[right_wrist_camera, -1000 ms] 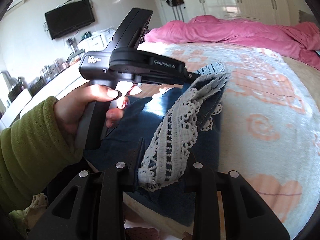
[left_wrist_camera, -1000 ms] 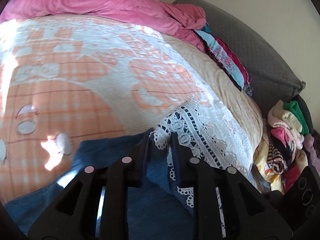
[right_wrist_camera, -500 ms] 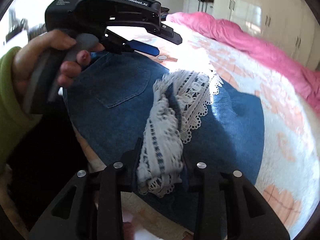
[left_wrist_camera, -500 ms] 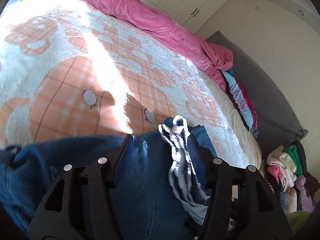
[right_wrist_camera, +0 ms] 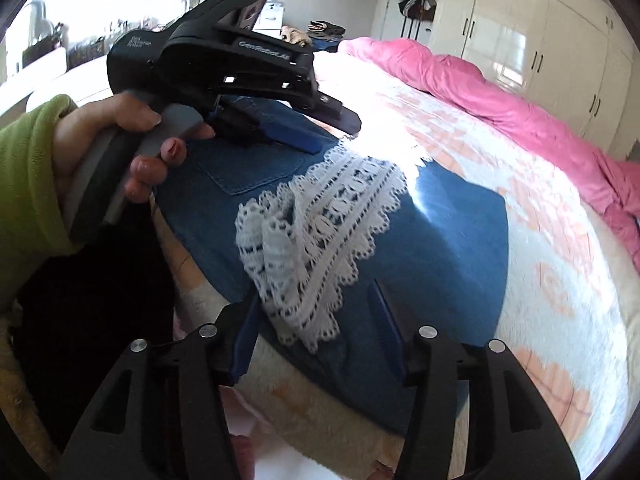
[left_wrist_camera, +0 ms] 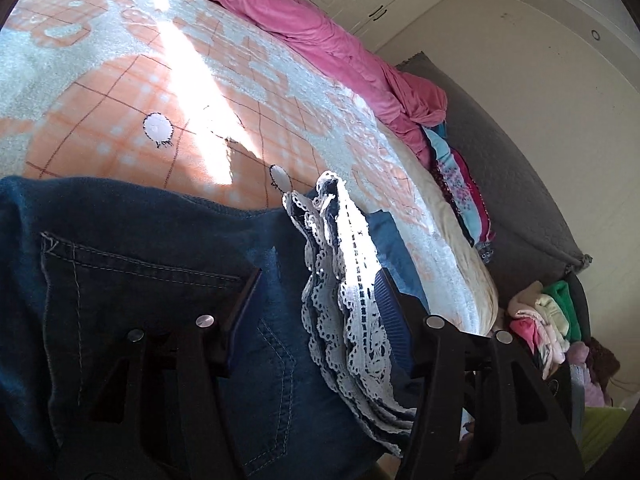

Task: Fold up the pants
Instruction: 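Lift the lace leg end with the left gripper and fold it over the pants, then lay the lace end onto the pocket half and open the left gripper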

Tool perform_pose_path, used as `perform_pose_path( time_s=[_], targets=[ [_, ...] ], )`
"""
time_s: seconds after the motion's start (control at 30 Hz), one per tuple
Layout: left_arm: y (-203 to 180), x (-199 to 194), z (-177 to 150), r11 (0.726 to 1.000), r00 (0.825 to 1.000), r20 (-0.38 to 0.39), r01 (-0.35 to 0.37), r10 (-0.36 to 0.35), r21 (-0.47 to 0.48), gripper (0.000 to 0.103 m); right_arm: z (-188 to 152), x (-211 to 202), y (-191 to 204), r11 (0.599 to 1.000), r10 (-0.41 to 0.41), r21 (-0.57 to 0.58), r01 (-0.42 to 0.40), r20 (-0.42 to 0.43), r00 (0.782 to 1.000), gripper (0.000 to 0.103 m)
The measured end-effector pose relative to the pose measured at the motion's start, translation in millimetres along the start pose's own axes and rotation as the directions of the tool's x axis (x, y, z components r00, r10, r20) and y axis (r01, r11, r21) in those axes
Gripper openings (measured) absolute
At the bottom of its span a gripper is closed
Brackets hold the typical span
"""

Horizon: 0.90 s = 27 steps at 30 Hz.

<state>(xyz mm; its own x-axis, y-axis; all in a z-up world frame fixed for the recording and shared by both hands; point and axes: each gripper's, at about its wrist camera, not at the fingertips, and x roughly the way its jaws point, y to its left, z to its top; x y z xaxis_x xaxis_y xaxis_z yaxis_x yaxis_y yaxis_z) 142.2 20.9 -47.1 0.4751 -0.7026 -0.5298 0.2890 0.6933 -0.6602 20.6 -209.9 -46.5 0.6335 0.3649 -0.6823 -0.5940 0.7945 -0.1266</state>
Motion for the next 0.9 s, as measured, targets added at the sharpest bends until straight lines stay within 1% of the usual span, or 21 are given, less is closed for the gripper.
perform_pose_path(
  time_s=[0.1,0.13,0.17,0.23,0.3,0.37,0.4,0.47,0.5,0.57,0.63,0.67,0.7,0.77,0.8,0.87,0.9],
  targets=[
    [-2.9,1.1,-1.8,1.0,1.0,-0.002,-0.018,0.018,0.008,0.047,-8.4,-2.6,-4.1,1.0,-0.018,-0.007,0.018,0.004,1.0,0.051],
    [-4.2,2.5,-1.6,1.0,1.0,-0.004,-0.02,0.02,0.009,0.047,-3.2,-1.1,5.6,1.0,-0.012,-0.001,0.012,0.011,1.0,0.051],
    [-4.6,5.2,-1.0,1.0,1.0,-0.012,-0.016,0.016,0.006,0.047,-1.9,-1.4,5.9,1.0,-0.009,0.001,0.009,0.02,1.0,0.051],
    [-5.9,10.6,0.8,1.0,1.0,-0.024,-0.014,0.014,0.005,0.047,2.7,-1.8,16.2,1.0,-0.012,-0.02,0.012,0.038,0.999,0.051],
    [-3.4,18.0,4.1,1.0,0.999,-0.038,-0.005,0.004,-0.019,0.047,4.4,0.5,26.9,0.999,-0.006,-0.045,0.008,0.05,0.999,0.05],
    [-0.6,24.1,7.6,0.999,0.999,-0.047,-0.009,0.007,-0.046,0.047,4.8,4.3,29.9,0.998,-0.005,-0.056,0.007,0.043,0.999,0.049],
    [-1.0,26.1,10.0,0.999,0.999,-0.049,-0.02,0.017,-0.045,0.047,5.5,5.6,30.1,0.998,-0.002,-0.059,0.004,0.043,0.999,0.047],
    [-1.9,30.3,14.6,0.998,0.998,-0.058,-0.033,0.03,-0.047,0.047,4.2,8.0,31.9,0.997,-0.007,-0.072,0.01,0.035,0.999,0.04],
    [-1.0,32.6,16.6,0.998,0.997,-0.066,-0.038,0.034,-0.054,0.047,3.5,8.0,30.8,0.997,-0.01,-0.076,0.012,0.037,0.999,0.038],
    [1.2,38.2,21.6,0.995,0.996,-0.077,-0.047,0.04,-0.083,0.047,4.3,10.2,28.2,0.998,-0.003,-0.065,0.005,0.036,0.999,0.03],
    [4.2,42.4,26.9,0.992,0.996,-0.081,-0.051,0.041,-0.116,0.047,4.0,10.8,23.9,0.999,0.011,-0.049,-0.01,0.036,0.999,0.029],
    [4.0,43.6,29.0,0.991,0.996,-0.08,-0.053,0.044,-0.12,0.046,3.5,9.1,24.1,0.999,0.02,-0.04,-0.018,0.036,0.999,0.029],
    [1.8,45.9,31.7,0.991,0.995,-0.084,-0.065,0.056,-0.116,0.038,3.7,8.9,22.7,0.999,0.027,-0.032,-0.025,0.036,0.999,0.029],
    [-3.1,50.6,34.5,0.992,0.994,-0.096,-0.066,0.056,-0.105,0.015,5.0,10.2,18.3,0.999,0.043,-0.014,-0.042,0.038,0.998,0.029],
    [-5.3,51.5,35.4,0.992,0.994,-0.099,-0.061,0.051,-0.107,0.014,5.4,9.7,16.6,0.999,0.049,-0.006,-0.049,0.039,0.998,0.028],
    [-14.0,49.0,38.2,0.994,0.994,-0.091,-0.062,0.053,-0.09,0.013,6.5,8.3,14.4,0.998,0.056,0.004,-0.056,0.041,0.998,0.022],
    [-20.1,43.6,40.8,0.996,0.997,-0.072,-0.038,0.032,-0.08,0.013,7.9,5.1,12.6,0.998,0.062,0.014,-0.063,0.045,0.997,0.02]
  ],
)
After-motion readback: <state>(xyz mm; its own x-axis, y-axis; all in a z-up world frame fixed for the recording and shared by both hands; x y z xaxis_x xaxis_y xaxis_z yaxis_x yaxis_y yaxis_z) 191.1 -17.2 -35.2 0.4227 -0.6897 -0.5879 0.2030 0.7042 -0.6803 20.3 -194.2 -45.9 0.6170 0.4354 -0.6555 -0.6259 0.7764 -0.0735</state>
